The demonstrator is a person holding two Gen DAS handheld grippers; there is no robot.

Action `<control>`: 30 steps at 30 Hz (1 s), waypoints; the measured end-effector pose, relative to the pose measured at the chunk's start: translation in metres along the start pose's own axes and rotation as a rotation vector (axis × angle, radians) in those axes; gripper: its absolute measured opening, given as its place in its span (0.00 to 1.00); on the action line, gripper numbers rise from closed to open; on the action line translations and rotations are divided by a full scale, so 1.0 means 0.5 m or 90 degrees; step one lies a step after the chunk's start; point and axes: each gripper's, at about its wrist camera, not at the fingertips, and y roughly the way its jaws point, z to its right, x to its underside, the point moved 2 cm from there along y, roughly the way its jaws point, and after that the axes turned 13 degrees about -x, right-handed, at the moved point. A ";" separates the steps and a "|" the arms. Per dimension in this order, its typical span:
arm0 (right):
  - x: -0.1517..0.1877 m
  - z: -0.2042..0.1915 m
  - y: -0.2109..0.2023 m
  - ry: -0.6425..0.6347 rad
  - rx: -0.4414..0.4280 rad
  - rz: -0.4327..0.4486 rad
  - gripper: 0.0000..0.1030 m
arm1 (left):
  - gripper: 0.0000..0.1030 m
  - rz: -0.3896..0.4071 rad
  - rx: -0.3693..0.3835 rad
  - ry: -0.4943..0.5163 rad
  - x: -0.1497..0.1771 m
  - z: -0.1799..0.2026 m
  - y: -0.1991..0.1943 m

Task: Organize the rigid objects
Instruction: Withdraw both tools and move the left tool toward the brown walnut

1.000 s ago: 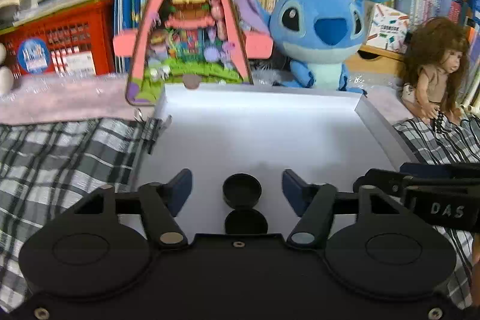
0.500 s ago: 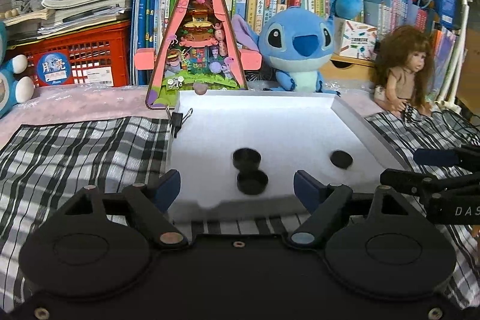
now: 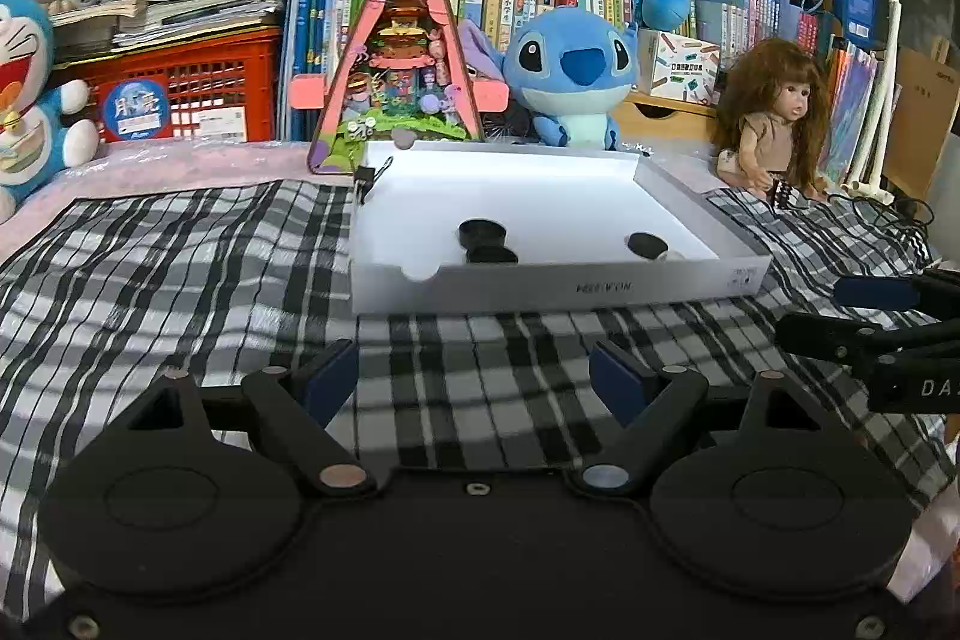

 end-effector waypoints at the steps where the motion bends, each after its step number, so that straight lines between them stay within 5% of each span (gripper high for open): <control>1: 0.006 -0.001 -0.005 0.002 0.000 0.000 0.87 | 0.81 0.003 -0.002 -0.003 0.005 -0.002 -0.004; 18: 0.115 -0.009 -0.094 0.001 0.018 0.000 0.87 | 0.81 0.029 -0.057 -0.005 0.111 -0.039 -0.075; 30: 0.161 0.010 -0.117 0.009 0.018 -0.016 0.87 | 0.71 0.027 -0.066 -0.017 0.140 -0.072 -0.087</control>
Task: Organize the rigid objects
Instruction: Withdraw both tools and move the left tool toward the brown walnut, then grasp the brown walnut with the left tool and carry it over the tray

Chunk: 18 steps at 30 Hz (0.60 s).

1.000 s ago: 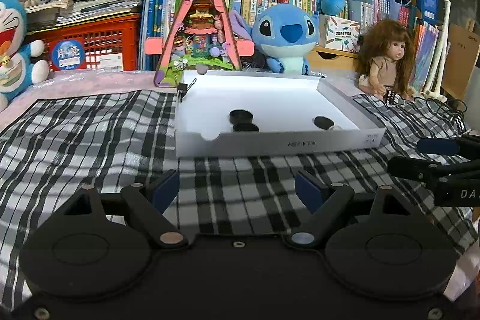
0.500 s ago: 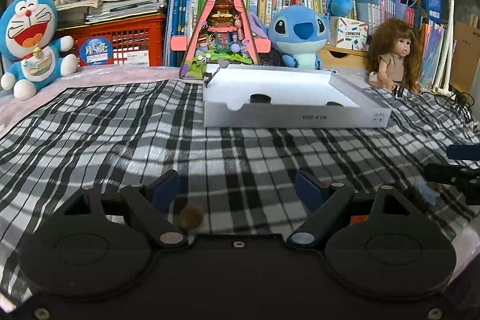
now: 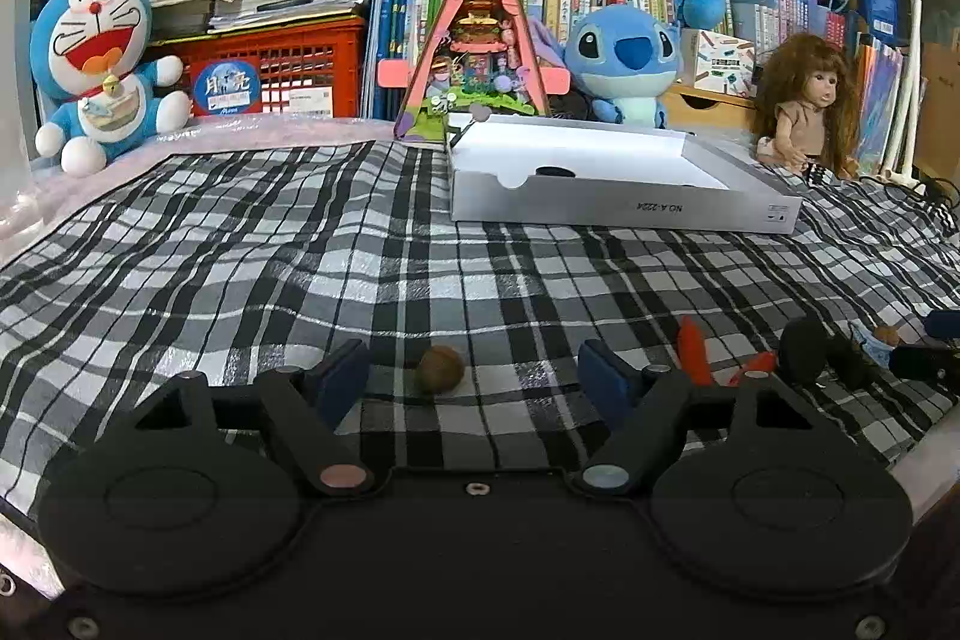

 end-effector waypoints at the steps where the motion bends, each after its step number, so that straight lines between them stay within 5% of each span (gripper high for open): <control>1: 0.001 -0.001 0.000 -0.004 0.003 -0.001 0.87 | 0.69 -0.002 -0.002 -0.001 0.001 -0.001 0.002; 18: 0.010 -0.002 -0.009 -0.014 0.042 0.018 0.74 | 0.40 0.006 -0.008 0.005 0.004 0.009 0.015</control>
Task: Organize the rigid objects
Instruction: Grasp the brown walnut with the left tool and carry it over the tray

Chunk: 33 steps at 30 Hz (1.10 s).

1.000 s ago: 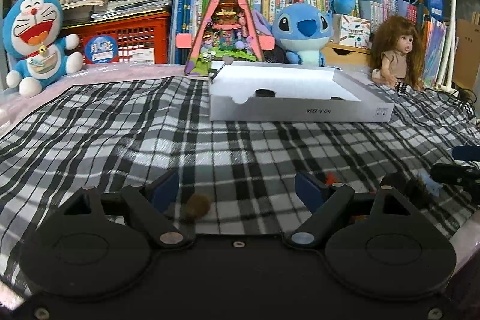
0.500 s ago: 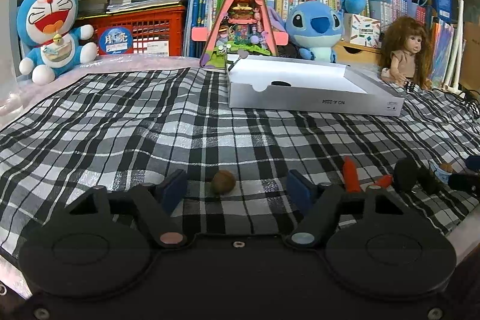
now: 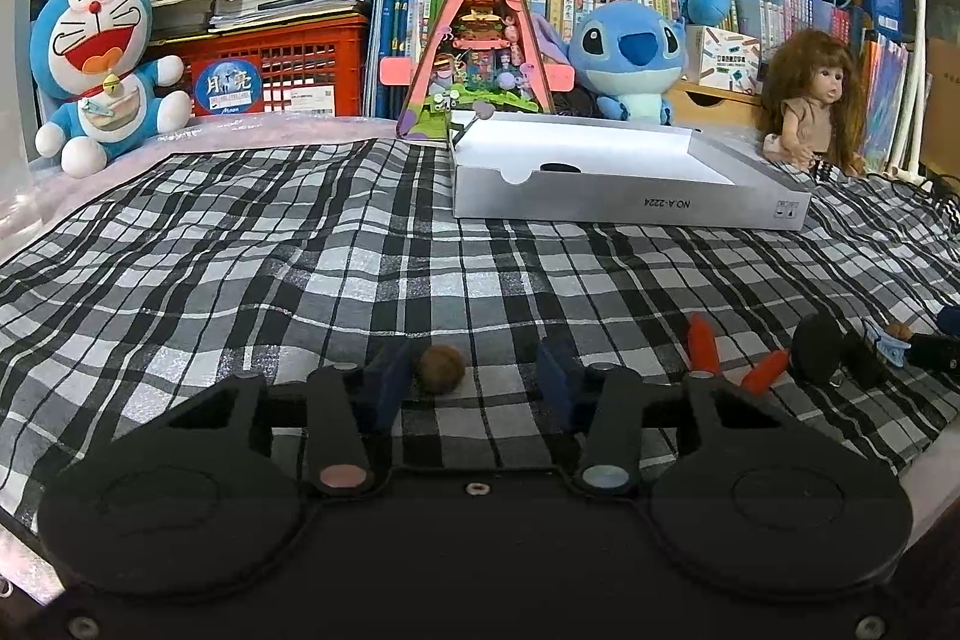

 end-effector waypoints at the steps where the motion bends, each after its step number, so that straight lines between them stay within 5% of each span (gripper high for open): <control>1: 0.000 -0.003 0.002 -0.005 -0.001 -0.001 0.74 | 0.37 0.001 0.000 0.000 0.001 0.000 0.000; 10: -0.001 -0.019 0.022 -0.015 -0.003 -0.001 0.74 | 0.23 0.007 -0.006 0.018 0.003 0.008 0.001; 19: 0.000 -0.032 0.029 -0.019 -0.001 0.011 0.72 | 0.23 0.008 -0.006 0.021 0.003 0.011 0.004; 33: -0.003 -0.051 0.034 -0.016 -0.020 0.010 0.33 | 0.15 0.013 -0.004 0.034 -0.004 0.024 0.009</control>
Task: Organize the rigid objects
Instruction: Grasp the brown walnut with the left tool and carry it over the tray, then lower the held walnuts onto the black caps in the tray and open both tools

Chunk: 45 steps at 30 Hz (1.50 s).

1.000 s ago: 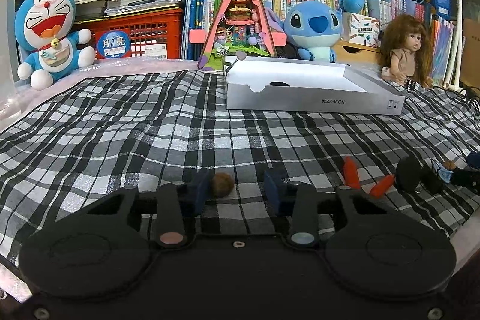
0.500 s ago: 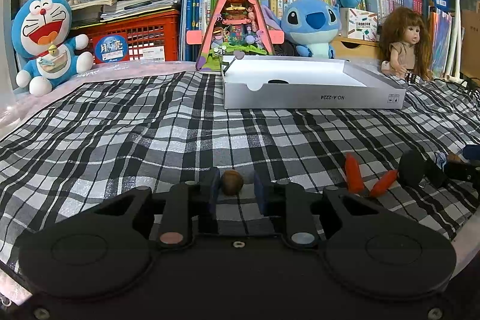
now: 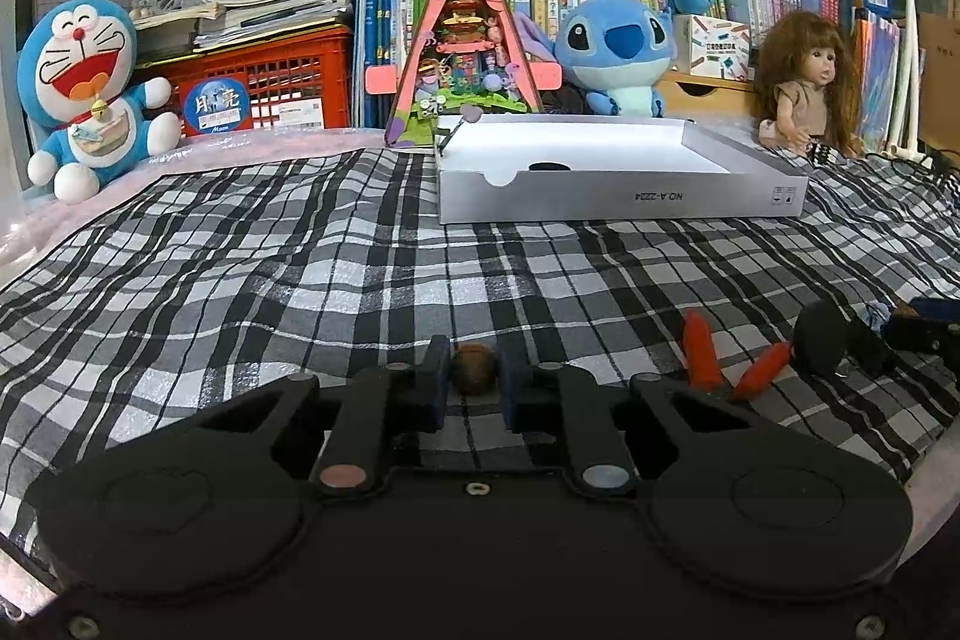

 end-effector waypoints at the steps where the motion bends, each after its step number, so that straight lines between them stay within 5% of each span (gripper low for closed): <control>1: -0.002 0.001 0.001 0.001 0.001 0.000 0.32 | 0.15 0.001 0.002 0.002 -0.001 0.001 -0.001; 22: -0.049 0.023 0.002 0.037 -0.002 0.007 0.26 | 0.15 -0.007 0.039 0.002 -0.088 0.024 0.008; 45: -0.271 0.107 0.109 0.136 -0.018 0.026 0.26 | 0.15 -0.069 0.105 -0.024 -0.290 0.091 0.144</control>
